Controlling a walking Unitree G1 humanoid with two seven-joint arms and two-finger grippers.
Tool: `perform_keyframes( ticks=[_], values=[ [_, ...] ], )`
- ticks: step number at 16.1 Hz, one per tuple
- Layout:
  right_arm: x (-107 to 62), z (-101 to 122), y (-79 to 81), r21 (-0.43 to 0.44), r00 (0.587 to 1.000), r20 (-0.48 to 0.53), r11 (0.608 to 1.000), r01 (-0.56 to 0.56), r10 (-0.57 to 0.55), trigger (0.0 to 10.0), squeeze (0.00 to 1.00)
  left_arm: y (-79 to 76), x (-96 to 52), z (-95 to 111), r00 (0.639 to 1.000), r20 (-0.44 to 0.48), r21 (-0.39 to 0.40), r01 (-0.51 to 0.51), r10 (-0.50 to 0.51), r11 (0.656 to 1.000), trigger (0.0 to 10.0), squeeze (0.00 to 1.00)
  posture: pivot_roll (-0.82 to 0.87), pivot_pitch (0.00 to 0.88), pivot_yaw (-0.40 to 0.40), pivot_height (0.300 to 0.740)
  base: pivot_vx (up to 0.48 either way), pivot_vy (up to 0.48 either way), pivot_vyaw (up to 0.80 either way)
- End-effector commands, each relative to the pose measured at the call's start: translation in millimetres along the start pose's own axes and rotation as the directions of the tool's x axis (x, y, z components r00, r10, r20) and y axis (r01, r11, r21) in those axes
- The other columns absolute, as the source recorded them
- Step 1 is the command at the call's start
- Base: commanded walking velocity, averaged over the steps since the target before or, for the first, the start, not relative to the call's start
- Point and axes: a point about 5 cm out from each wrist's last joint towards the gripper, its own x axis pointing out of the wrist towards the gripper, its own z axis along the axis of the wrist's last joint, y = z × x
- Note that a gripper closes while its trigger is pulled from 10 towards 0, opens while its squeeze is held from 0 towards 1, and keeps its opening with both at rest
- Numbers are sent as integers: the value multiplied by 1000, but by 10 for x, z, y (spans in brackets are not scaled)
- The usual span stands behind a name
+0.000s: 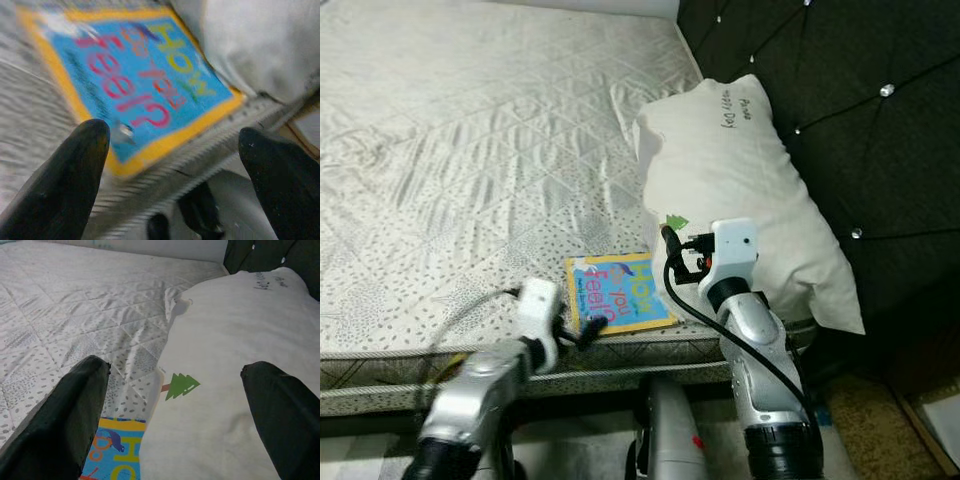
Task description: Clean up the room
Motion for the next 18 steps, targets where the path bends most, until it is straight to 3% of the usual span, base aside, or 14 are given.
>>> perform_keyframes(
  ticks=[1,8,12,15,18],
  values=[
    [-46,17,-43,2,1000,-4,1000,-1,1,10000,0,-39,41,-50,1000,-18,-14,19,-20,1000,10000,0,-59,122,-108,576,0,0,0],
    [-212,42,-31,-11,999,-37,999,-31,30,10000,0,-88,301,-245,992,-106,-134,59,-73,989,10000,0,-110,144,-103,576,0,0,0],
    [-213,58,7,-7,998,-40,999,-38,38,10000,0,120,270,-319,988,-155,-139,-13,-9,990,10000,0,-117,144,-98,576,0,0,0],
    [-207,51,15,-3,998,-44,999,-40,40,10000,0,369,186,-313,987,-146,-219,-98,66,971,10000,0,-111,142,-98,576,0,0,0],
    [-204,31,8,-2,998,-49,999,-37,37,10000,0,425,194,-210,990,-109,-185,-109,90,977,10000,0,-101,135,-99,576,0,0,0]
  ],
)
